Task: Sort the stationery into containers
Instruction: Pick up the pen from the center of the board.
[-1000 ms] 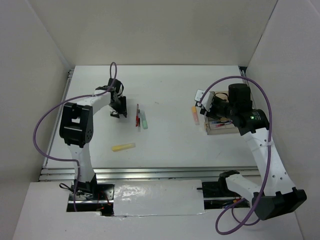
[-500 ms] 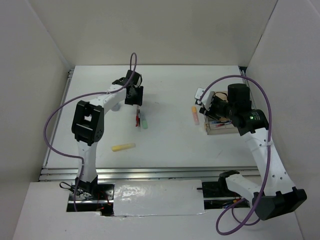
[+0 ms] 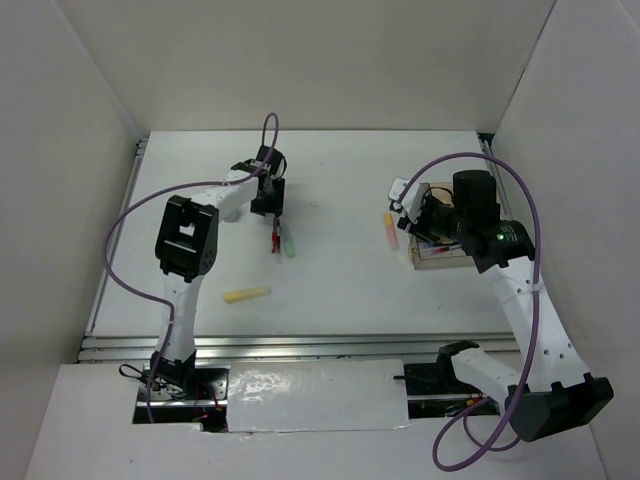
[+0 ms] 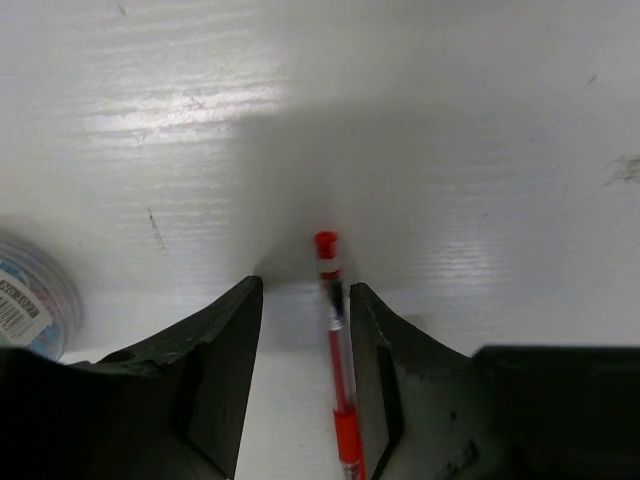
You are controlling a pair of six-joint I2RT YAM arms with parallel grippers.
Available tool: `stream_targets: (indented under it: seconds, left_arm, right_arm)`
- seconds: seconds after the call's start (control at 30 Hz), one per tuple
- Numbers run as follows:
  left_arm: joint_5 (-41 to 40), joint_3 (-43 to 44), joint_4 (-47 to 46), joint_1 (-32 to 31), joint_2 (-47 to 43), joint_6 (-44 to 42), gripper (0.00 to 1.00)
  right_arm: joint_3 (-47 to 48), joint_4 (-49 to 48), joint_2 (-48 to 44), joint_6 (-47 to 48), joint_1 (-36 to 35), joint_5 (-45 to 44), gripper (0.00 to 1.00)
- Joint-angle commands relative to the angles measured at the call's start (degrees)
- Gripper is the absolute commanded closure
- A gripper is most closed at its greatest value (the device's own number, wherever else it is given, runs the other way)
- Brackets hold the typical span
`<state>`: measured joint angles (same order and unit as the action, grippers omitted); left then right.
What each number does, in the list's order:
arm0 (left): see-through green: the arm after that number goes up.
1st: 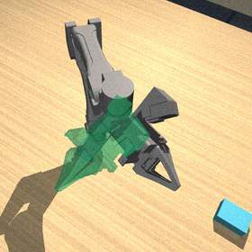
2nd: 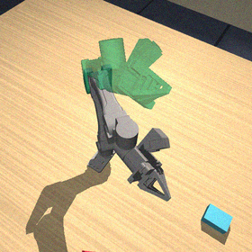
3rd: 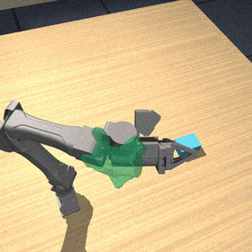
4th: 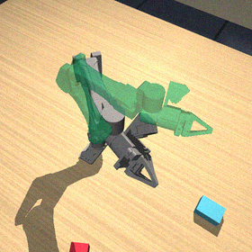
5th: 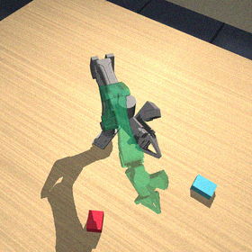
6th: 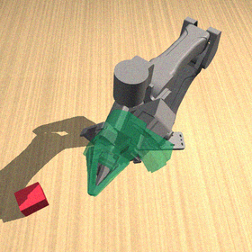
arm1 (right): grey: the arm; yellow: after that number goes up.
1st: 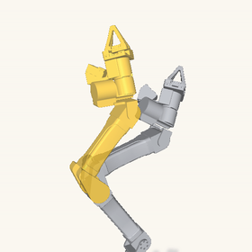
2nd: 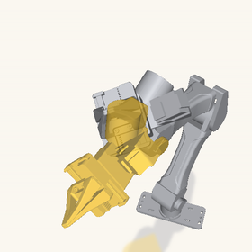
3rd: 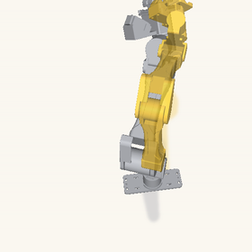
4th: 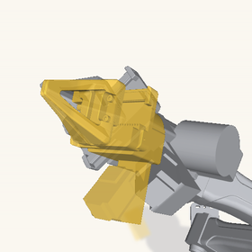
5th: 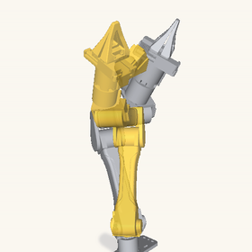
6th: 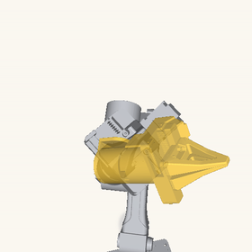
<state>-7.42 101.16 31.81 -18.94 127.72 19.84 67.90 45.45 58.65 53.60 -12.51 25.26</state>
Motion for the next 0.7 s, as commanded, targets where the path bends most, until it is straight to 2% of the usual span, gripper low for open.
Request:
stream_targets:
  seconds: [0.0,0.03,0.07,0.17,0.27,0.4,0.53,0.63,0.67]
  left_arm:
    - [-0.3,2.5,0.6,0.0,2.5,0.8,0.48]
    - [0.0,2.6,1.0,0.2,3.2,1.0,0.53]
    - [0.4,2.6,1.0,0.3,3.7,1.0,0.64]
    - [0.7,2.9,1.5,0.3,4.6,1.2,0.86]
    - [-0.6,3.5,2.0,0.4,5.2,1.1,0.98]
    - [-1.5,6.8,4.2,2.0,6.0,-0.5,1.00]
    - [1.2,11.5,7.4,4.5,1.2,-2.6,1.00]
    - [15.5,14.8,12.7,5.7,-3.5,-2.5,1.00]
    - [23.9,15.4,14.5,5.7,-4.5,-2.1,1.00]
  right_arm:
    - [-0.2,-2.1,-1.1,-0.4,-0.7,-0.2,0.57]
    - [-0.2,-2.0,-1.2,-0.3,-0.7,-0.2,0.57]
    - [-0.2,-2.1,-1.1,-0.3,-0.8,-0.3,0.57]
    - [-0.3,-2.1,-1.3,-0.1,-0.9,-0.5,0.57]
    - [-0.2,-1.8,-1.2,0.1,-1.2,-0.6,0.57]
    - [0.0,-1.9,-1.2,-0.3,-2.7,-0.8,0.57]
    - [0.7,-2.6,-2.1,-0.3,-5.8,-1.0,0.57]
    - [1.5,-3.4,-2.4,0.3,-11.6,-2.0,0.57]
    - [3.2,-1.5,-1.4,0.8,-13.9,-2.5,0.56]
